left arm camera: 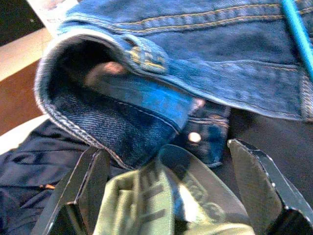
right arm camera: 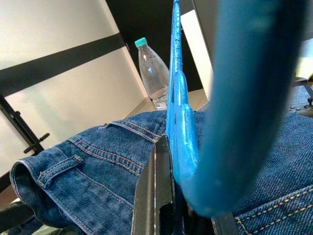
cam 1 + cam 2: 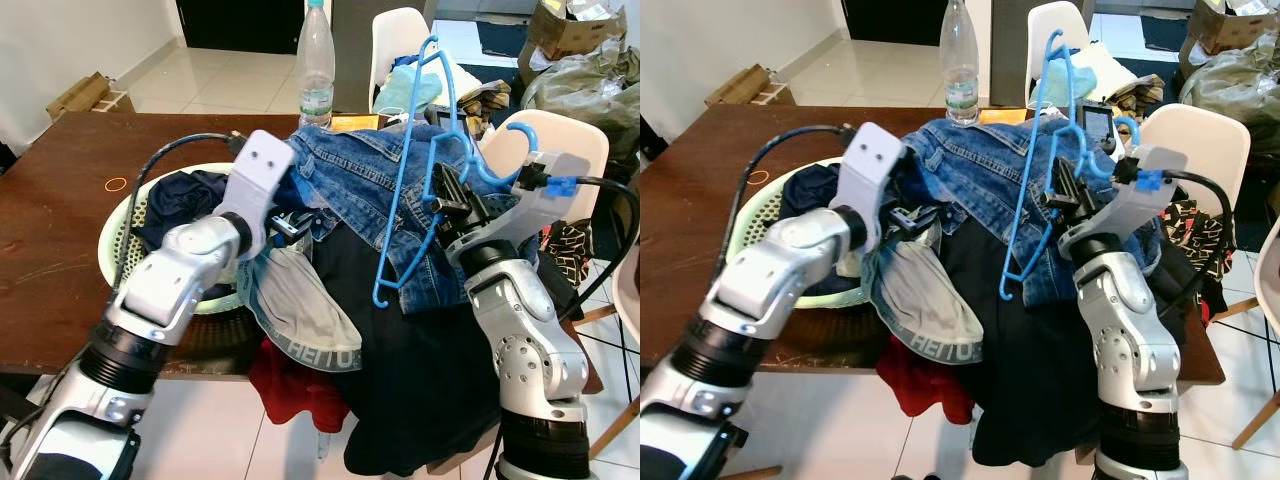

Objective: Hang hanger

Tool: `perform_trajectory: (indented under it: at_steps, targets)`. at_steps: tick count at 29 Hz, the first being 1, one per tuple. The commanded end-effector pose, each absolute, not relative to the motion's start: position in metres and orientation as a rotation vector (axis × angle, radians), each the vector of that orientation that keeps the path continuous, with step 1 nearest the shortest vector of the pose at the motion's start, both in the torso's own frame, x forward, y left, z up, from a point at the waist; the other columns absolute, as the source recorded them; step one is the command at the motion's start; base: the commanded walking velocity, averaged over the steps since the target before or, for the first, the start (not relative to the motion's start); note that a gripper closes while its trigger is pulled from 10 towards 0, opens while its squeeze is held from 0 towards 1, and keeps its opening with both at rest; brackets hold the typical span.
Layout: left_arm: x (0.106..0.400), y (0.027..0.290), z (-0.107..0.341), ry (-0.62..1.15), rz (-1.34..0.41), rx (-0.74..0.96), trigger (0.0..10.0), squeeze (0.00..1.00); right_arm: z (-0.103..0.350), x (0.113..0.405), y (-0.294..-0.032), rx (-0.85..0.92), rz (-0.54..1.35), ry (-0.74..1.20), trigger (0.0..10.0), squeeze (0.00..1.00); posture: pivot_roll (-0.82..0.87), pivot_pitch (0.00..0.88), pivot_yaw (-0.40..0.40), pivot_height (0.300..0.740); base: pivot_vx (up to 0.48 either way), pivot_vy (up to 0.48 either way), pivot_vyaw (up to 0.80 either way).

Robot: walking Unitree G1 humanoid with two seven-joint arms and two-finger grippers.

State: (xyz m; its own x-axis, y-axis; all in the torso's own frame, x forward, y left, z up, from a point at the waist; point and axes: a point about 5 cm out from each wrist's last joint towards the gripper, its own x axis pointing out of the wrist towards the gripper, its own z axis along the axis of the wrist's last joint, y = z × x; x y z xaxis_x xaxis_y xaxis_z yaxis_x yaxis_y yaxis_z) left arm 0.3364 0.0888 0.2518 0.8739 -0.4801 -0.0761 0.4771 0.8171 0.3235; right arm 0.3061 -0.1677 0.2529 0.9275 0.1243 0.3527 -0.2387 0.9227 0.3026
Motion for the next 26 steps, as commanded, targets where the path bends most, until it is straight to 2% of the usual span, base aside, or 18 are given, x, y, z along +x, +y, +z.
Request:
perform_trajectory:
  at_steps: [1, 7, 11, 17, 26]
  targets:
    - [0.333, 0.087, 0.246, 0.018, -0.502, 0.371, 10.0, 0.00, 0.243, 0.307, -0.170, 0.347, 0.169, -0.289, 10.0, 0.00, 0.06, 0.157, 0.040, 0.740, 0.000, 0.000, 0.00]
    - [0.326, 0.086, 0.243, 0.066, -0.486, 0.377, 10.0, 0.00, 0.242, 0.307, -0.169, 0.348, 0.172, -0.286, 10.0, 0.00, 0.06, 0.155, 0.041, 0.740, 0.000, 0.000, 0.00]
    - [0.306, 0.086, 0.237, 0.153, -0.464, 0.368, 10.0, 0.00, 0.242, 0.308, -0.168, 0.347, 0.179, -0.281, 10.0, 0.00, 0.06, 0.150, 0.044, 0.740, 0.000, 0.000, 0.00]
    - [0.295, 0.109, 0.228, 0.224, -0.369, 0.382, 10.0, 0.00, 0.241, 0.309, -0.169, 0.347, 0.185, -0.275, 10.0, 0.00, 0.09, 0.155, 0.032, 0.740, 0.000, 0.000, 0.00]
    - [0.292, 0.116, 0.227, 0.241, -0.328, 0.381, 10.0, 0.00, 0.240, 0.310, -0.168, 0.349, 0.193, -0.270, 10.0, 0.00, 0.09, 0.156, 0.029, 0.740, 0.000, 0.000, 0.00]
